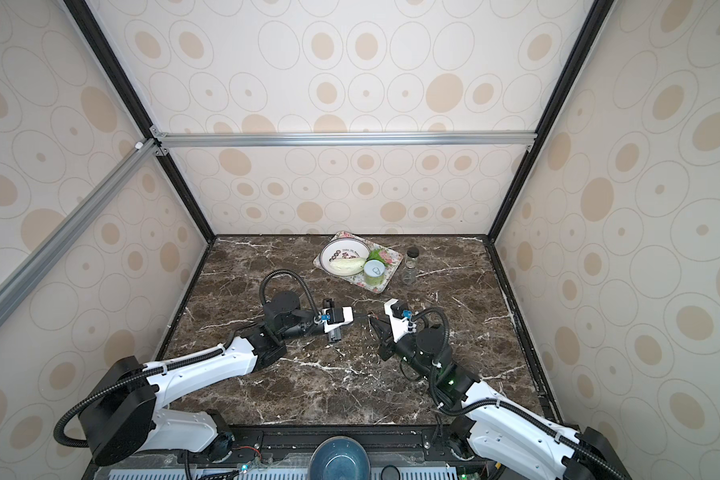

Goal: Put the keys on the keyring

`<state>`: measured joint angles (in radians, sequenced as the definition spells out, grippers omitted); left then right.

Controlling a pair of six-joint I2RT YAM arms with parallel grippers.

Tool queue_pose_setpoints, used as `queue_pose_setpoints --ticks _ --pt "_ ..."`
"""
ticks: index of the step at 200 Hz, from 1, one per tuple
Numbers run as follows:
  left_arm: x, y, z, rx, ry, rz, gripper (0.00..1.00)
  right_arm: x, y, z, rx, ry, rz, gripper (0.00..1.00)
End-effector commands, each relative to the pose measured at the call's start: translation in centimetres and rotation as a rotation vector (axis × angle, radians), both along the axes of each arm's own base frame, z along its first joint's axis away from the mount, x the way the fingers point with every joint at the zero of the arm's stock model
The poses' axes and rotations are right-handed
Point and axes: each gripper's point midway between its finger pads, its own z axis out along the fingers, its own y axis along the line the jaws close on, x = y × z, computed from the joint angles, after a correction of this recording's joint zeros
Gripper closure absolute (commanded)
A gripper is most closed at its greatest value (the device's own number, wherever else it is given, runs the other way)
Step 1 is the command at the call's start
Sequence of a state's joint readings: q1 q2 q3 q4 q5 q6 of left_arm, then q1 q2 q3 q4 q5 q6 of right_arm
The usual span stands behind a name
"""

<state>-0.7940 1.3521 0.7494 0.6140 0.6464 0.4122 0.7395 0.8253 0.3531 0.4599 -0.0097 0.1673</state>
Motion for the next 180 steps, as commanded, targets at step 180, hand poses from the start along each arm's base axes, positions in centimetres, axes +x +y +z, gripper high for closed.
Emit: queue_pose_setpoints --ticks 180 --pt "0.7 0.3 2.7 -0.059 -0.091 0.056 0.90 0.4 -1.3 0.3 -0.035 -0.022 -0.083 1.00"
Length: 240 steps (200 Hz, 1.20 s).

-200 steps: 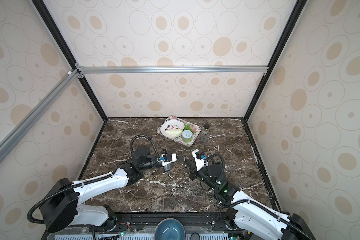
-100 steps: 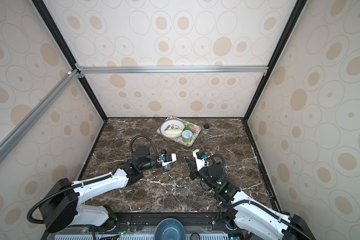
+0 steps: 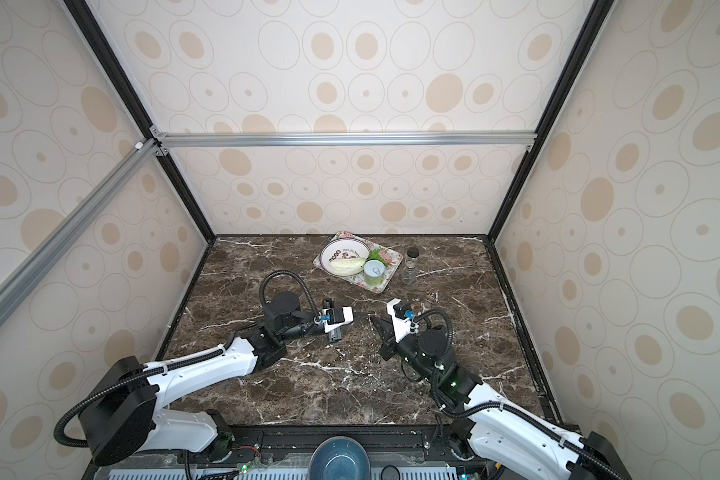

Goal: Put the keys on the keyring

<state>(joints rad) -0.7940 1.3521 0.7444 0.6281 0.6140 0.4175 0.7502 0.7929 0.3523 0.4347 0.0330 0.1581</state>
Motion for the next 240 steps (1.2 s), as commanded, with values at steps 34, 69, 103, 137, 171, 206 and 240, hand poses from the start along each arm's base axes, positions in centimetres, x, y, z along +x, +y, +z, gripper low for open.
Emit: queue_pose_setpoints --ticks 34,69,103,137,171,206,240 --pt "0.2 0.5 2.8 -0.069 -0.089 0.040 0.85 0.3 -0.3 -0.1 -0.067 -0.012 -0.056 1.00" --pt "0.5 0.8 3.4 -0.089 -0.089 0.069 0.81 0.6 0.2 -0.5 -0.114 -0.003 -0.063 1.00" --pt "1.1 2.6 4.6 -0.176 -0.120 0.172 0.76 1.2 0.4 -1.2 -0.182 0.023 -0.101 1.00" --pt "2.2 5.7 6.4 -0.308 -0.122 0.307 0.72 1.4 1.4 -1.9 -0.278 0.023 -0.113 1.00" --pt "5.5 9.9 7.2 -0.445 -0.038 0.488 0.67 0.6 2.8 -1.3 -0.378 -0.034 -0.098 1.00" --pt "7.9 14.4 7.3 -0.557 0.039 0.608 0.59 -0.4 4.0 0.8 -0.457 -0.072 -0.068 1.00" --pt "8.7 16.0 7.3 -0.578 0.048 0.665 0.57 -0.5 4.1 2.5 -0.588 -0.025 -0.037 1.00"
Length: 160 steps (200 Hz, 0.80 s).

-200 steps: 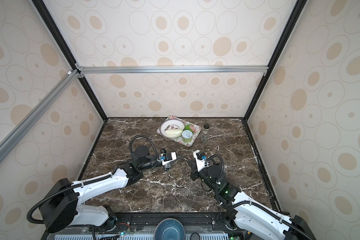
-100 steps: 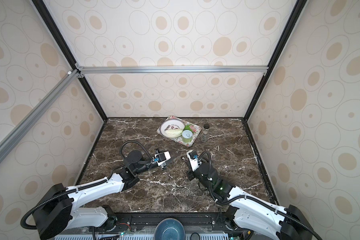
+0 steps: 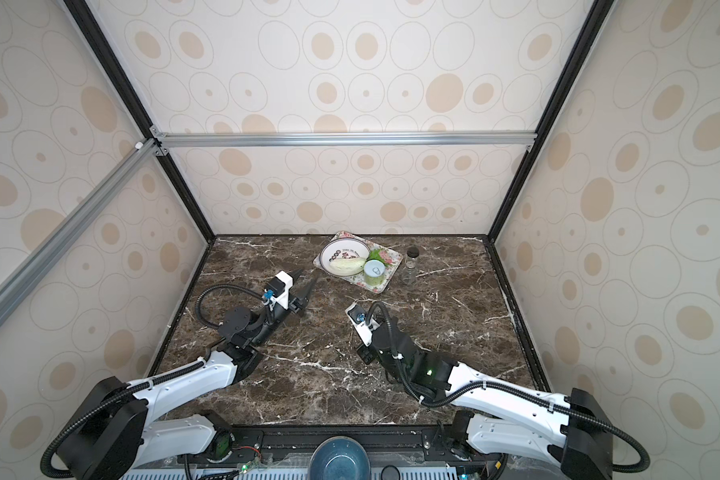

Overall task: Put the keys on the keyring
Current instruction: 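Open the left gripper and raise it off the ring while the right gripper holds it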

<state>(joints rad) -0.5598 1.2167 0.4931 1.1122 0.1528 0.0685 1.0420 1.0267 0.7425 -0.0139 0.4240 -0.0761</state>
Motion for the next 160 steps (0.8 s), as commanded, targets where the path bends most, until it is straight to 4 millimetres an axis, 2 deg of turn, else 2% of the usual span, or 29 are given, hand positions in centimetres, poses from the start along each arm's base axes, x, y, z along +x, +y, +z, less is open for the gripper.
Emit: queue_pose_setpoints --ticks 1,22,46,86,160 --pt "-0.2 1.6 2.2 -0.107 -0.028 0.028 0.57 0.0 -0.5 1.0 -0.133 0.017 -0.003 1.00" --pt "0.1 1.8 2.0 -0.115 -0.019 0.032 0.57 -0.3 -0.1 1.4 -0.230 0.085 0.031 1.00" --pt "0.3 2.0 1.9 -0.116 -0.019 0.036 0.56 -1.9 0.7 0.9 -0.375 0.128 0.193 1.00" --pt "0.5 2.3 1.6 -0.115 -0.013 0.050 0.56 -2.1 -1.4 -0.3 -0.623 0.070 0.256 1.00" --pt "0.7 2.4 1.6 -0.123 -0.009 0.054 0.55 -3.3 -4.9 -0.5 -0.905 0.099 0.337 1.00"
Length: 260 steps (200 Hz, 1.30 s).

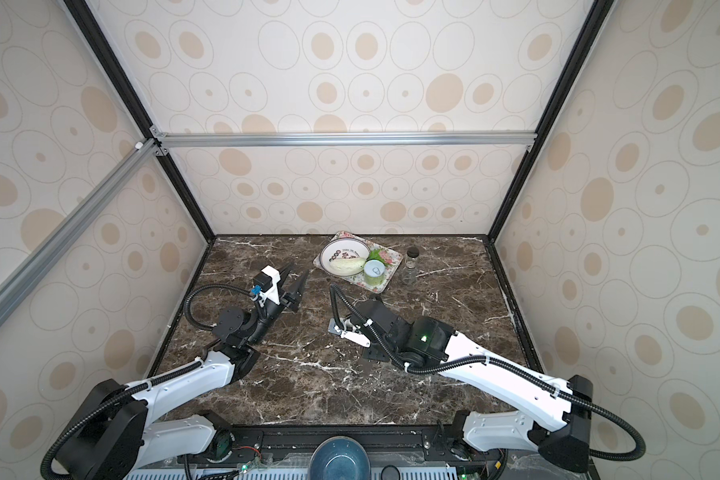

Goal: Put the keys on the keyring

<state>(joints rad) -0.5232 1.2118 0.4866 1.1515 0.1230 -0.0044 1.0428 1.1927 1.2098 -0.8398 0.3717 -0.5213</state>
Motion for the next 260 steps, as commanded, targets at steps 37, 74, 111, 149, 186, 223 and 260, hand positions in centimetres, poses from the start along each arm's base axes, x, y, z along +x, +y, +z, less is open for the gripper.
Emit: queue_pose_setpoints --ticks 37,74,111,149,186,223,260 --pt "0.1 0.5 0.8 -0.041 -0.022 0.007 0.54 -0.5 -3.4 -0.4 -0.310 0.014 0.066 1.00" --pt "0.1 0.5 1.0 -0.044 -0.023 0.007 0.54 -0.3 -4.5 0.2 -0.402 -0.039 0.078 1.00" --pt "0.1 0.6 0.7 -0.040 -0.017 0.015 0.53 0.3 -5.5 0.1 -0.552 -0.123 0.107 1.00" --pt "0.2 0.5 0.8 -0.043 -0.021 0.005 0.53 0.4 -6.0 0.2 -0.606 -0.136 0.104 1.00" --pt "0.1 0.7 0.8 -0.045 -0.022 0.013 0.53 0.7 -6.5 0.3 -0.670 -0.175 0.109 1.00" --pt "0.0 0.9 0.9 -0.048 -0.024 0.019 0.53 0.7 -6.4 0.2 -0.698 -0.183 0.117 1.00" --pt "0.0 1.0 1.0 -0.051 -0.026 0.020 0.53 0.6 -6.9 0.1 -0.727 -0.180 0.106 1.00"
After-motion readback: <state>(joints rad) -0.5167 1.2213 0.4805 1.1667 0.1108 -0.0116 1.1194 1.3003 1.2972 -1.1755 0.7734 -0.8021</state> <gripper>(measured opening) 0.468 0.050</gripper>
